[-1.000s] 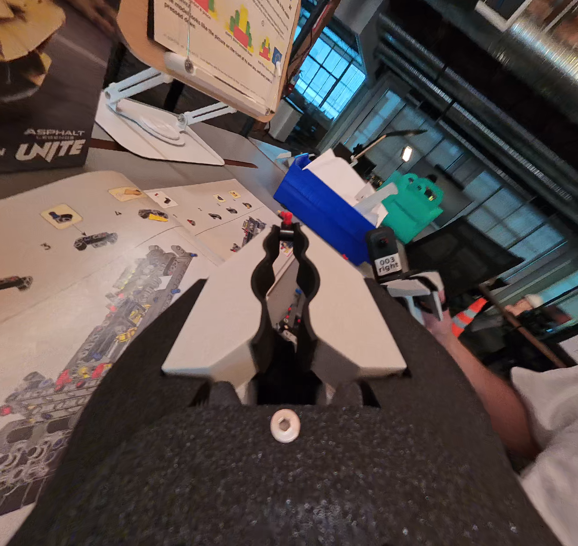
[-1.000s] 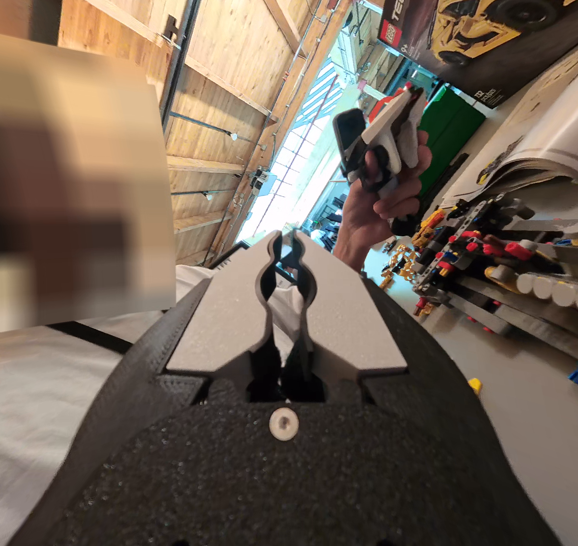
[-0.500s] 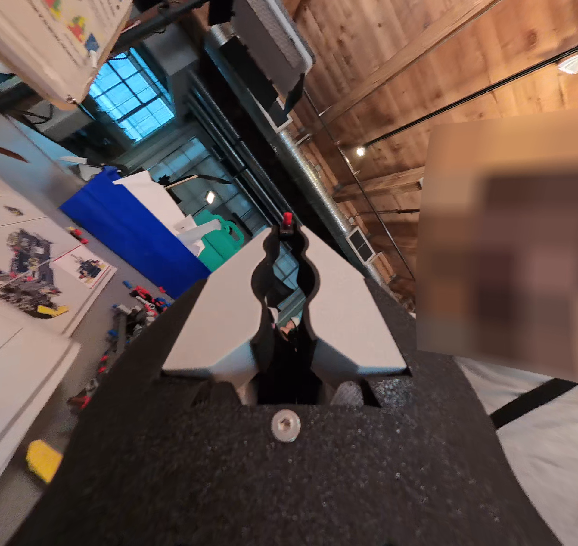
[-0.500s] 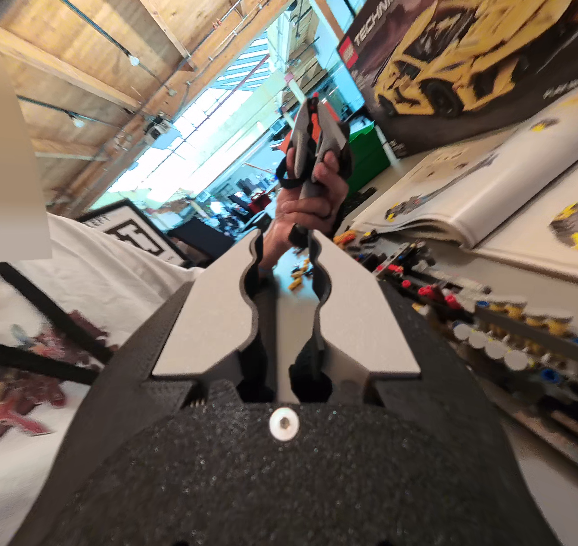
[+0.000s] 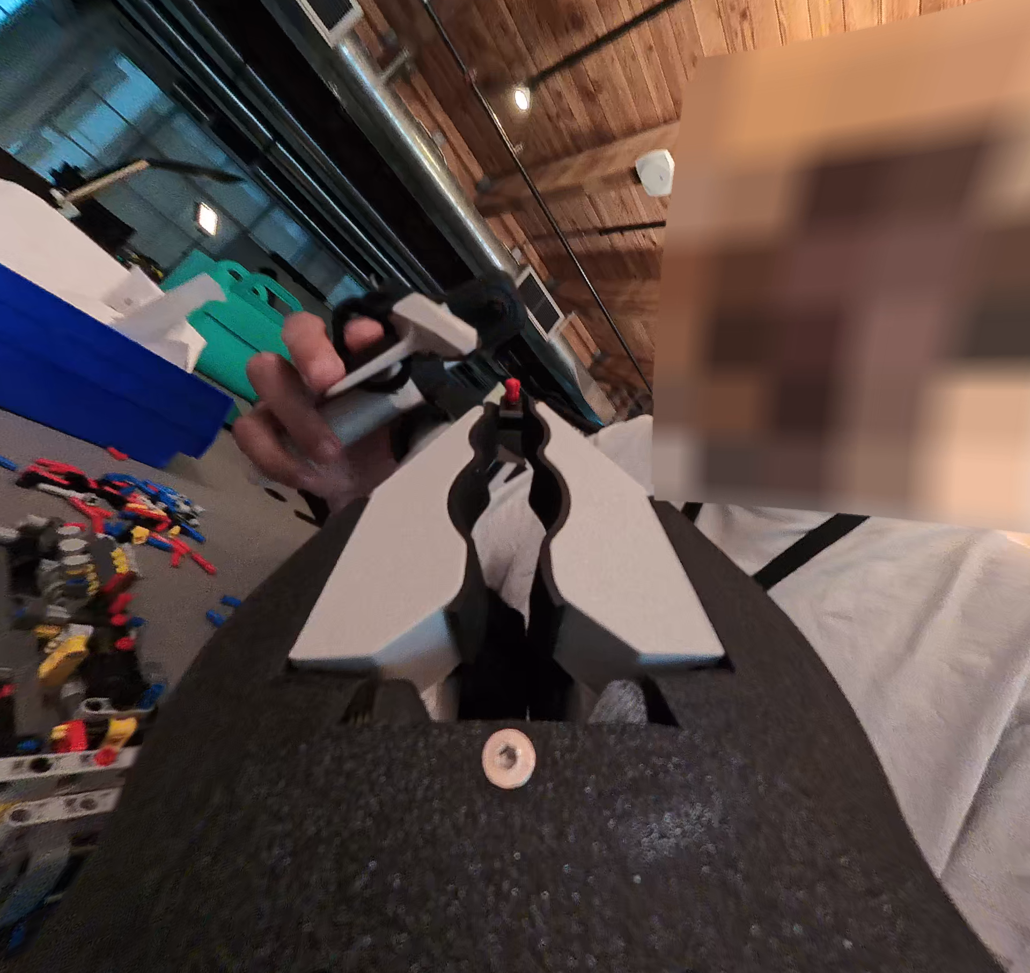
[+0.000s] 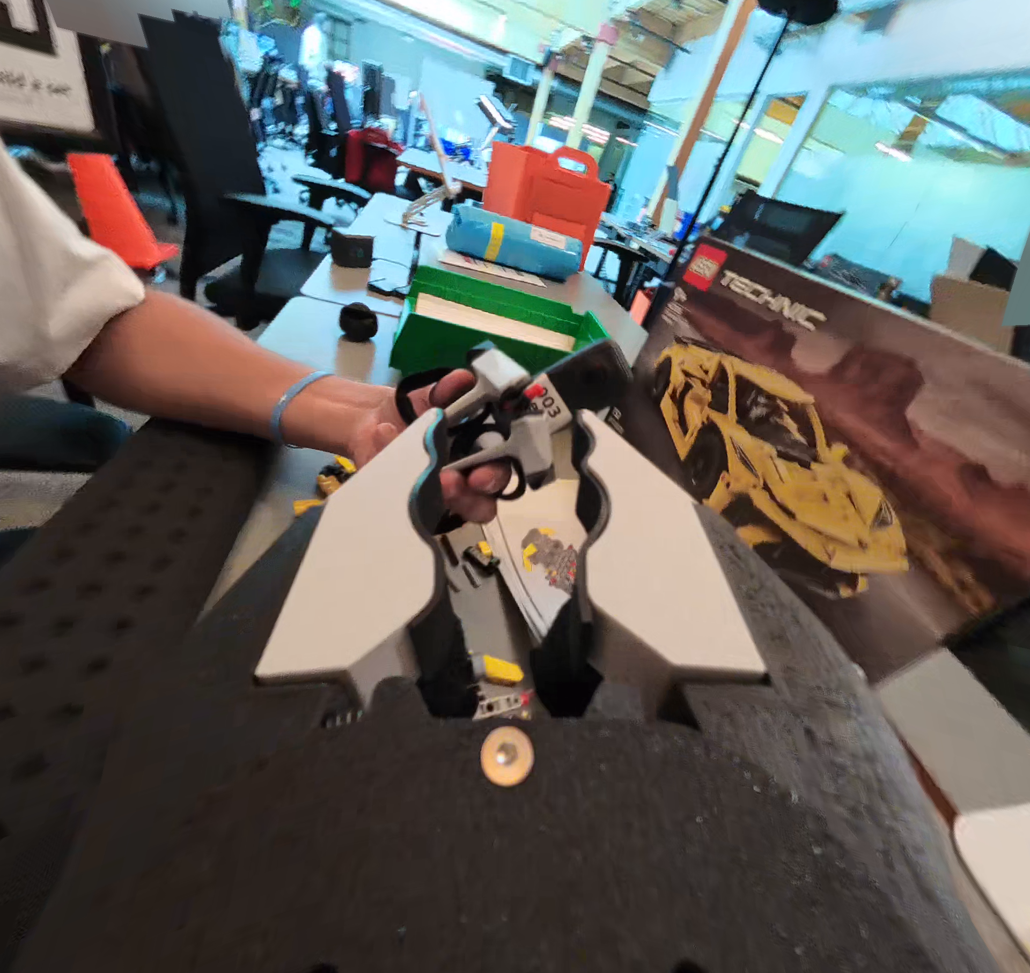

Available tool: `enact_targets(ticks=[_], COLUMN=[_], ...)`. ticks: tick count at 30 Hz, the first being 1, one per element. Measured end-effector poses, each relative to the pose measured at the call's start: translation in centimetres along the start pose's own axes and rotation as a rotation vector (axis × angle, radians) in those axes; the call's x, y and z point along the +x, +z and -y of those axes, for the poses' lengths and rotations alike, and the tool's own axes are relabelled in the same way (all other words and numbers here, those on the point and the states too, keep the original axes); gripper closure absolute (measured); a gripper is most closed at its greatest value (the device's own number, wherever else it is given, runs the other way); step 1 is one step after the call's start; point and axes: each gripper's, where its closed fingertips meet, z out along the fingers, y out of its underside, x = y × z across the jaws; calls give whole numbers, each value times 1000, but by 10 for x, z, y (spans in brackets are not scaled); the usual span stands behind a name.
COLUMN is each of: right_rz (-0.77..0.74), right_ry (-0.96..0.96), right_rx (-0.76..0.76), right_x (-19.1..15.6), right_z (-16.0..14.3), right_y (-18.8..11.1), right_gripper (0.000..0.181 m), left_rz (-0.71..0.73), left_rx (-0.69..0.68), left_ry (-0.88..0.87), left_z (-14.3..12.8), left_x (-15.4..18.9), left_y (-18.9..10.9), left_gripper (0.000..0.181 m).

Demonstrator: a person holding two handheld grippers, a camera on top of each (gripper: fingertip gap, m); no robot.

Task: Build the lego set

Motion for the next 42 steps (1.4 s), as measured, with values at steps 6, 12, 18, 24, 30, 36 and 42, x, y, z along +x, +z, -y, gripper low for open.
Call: enact_targets(ticks=[6, 12, 18, 24, 30, 36, 42], right_rz=[144, 39, 12, -11, -31, -21, -19], right_ry=[-28, -177, -166, -191, -264, -330, -293], right_rx=[66, 89, 69, 68, -6, -46, -98], right_x=[-21, -20, -16, -16, -14, -19, -13], right_z=[14, 13, 6, -4, -14, -23, -23], right_y=[1, -2, -6, -10, -12, -11, -10], right_gripper=[146, 166, 168, 167, 167, 168, 168], left_rz=[-63, -102, -87, -58, 16, 49, 67], left_rx=[-81, -76, -53, -79, -103, -158, -133], left_ry=[-6, -77, -123, -144, -152, -182, -150], left_z=[-19, -24, -23, -27, -31, -39, -33], left_x=[10, 8, 0, -7, -18, -22, -24], left_y=[13, 16, 15, 15, 12, 8, 7], left_gripper=[175, 175, 175, 175, 175, 175, 175])
